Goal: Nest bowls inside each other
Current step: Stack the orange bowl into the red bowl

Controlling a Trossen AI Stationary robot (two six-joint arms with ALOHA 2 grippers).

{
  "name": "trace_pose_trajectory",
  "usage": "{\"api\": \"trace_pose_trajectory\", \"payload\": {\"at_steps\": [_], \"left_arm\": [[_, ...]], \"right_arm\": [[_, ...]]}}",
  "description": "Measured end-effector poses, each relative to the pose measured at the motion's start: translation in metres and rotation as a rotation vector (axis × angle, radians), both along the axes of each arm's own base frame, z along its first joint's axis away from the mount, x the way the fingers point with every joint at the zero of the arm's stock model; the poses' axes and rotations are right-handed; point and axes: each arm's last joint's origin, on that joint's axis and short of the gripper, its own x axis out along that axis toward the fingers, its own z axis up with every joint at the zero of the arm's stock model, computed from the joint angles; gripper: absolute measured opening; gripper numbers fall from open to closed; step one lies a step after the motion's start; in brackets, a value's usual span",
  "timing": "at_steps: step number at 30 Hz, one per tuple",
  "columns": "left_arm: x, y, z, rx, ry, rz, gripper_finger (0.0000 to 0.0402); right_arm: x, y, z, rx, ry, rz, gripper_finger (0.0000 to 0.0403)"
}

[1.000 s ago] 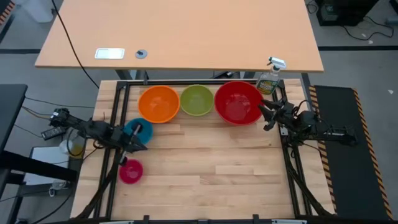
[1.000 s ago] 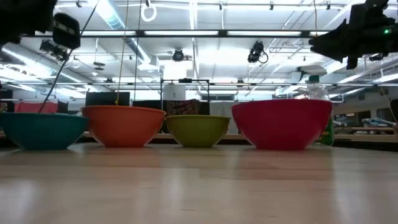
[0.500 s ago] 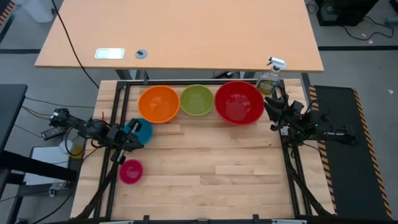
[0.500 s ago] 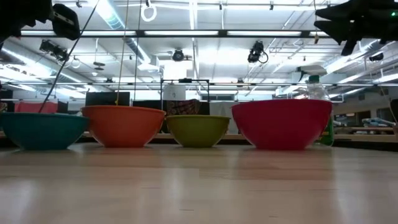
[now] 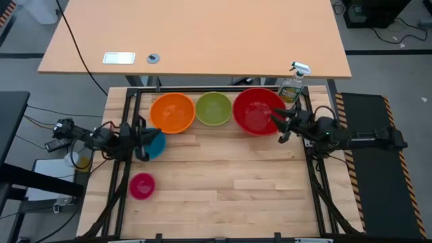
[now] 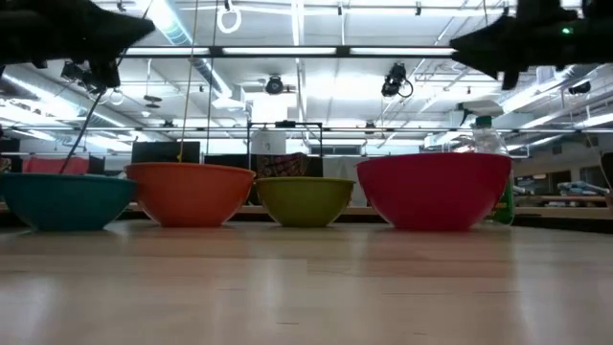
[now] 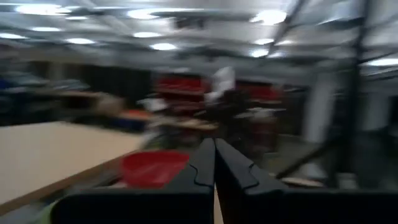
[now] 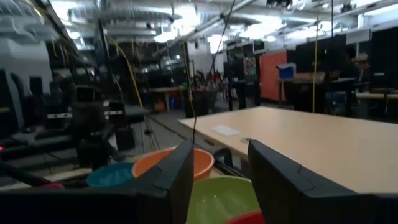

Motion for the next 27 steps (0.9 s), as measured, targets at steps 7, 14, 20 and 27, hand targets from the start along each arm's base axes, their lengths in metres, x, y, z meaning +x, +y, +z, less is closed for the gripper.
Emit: {"api": "trace_pose_trajectory", "payload": {"at_steps": [7, 14, 20, 27], "left_arm": [[0.000, 0.010, 0.005, -0.104, 0.004, 0.105, 0.0007], [0.000, 0.016, 0.003, -0.103, 0.031, 0.219, 0.0007], [0.002, 0.016, -0.011, -0.114, 0.171, 0.270, 0.0050], [0.000, 0.017, -0.008, -0.136, 0.262, 0.268, 0.0126]], "right_arm": [[0.054, -0.013, 0.030, -0.041, 0.205, -0.030, 0.0154], [0.122, -0.031, 0.041, -0.081, 0.343, 0.055, 0.0154], [0.180, -0.042, 0.031, -0.113, 0.440, 0.134, 0.0154], [0.244, -0.052, 0.014, -0.178, 0.558, 0.206, 0.0154]]}}
